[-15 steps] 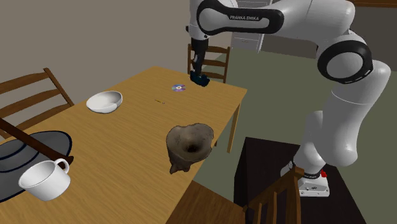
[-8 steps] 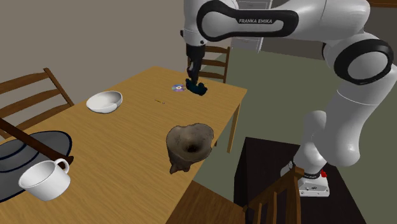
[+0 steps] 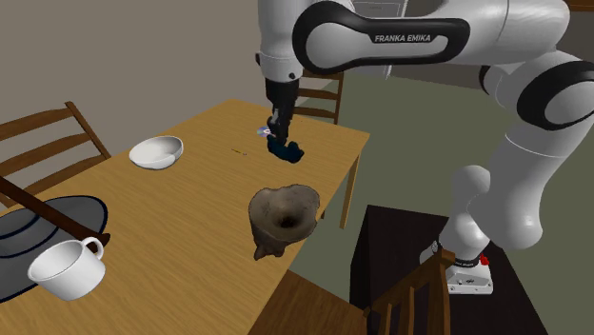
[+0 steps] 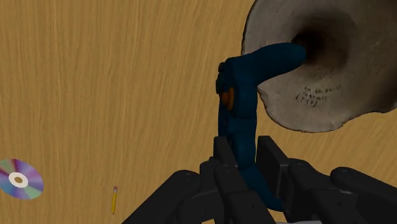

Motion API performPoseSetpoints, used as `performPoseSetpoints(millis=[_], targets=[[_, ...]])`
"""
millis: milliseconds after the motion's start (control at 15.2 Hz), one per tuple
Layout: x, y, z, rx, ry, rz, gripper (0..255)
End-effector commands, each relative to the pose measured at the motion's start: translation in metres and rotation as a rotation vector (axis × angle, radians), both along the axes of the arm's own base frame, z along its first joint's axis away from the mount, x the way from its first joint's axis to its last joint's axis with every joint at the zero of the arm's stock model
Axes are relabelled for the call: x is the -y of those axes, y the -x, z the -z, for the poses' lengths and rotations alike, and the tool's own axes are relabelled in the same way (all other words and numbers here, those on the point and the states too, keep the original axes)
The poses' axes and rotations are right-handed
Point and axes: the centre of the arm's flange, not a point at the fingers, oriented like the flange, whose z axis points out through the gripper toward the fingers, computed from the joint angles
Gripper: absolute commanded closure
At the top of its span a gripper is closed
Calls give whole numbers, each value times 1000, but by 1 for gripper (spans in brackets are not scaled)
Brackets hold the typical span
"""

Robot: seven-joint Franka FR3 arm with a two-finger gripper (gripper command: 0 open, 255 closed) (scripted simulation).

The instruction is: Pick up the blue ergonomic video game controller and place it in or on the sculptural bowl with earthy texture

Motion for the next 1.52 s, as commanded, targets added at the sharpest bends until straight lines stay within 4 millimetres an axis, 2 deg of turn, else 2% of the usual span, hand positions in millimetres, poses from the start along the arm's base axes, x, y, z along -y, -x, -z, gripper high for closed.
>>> performPoseSetpoints(millis=[0, 462, 1452], targets=[[-27, 3, -3, 0, 0, 2, 255], [-116, 5, -7, 0, 0, 2, 255], [-116, 5, 72, 0, 0, 2, 255]])
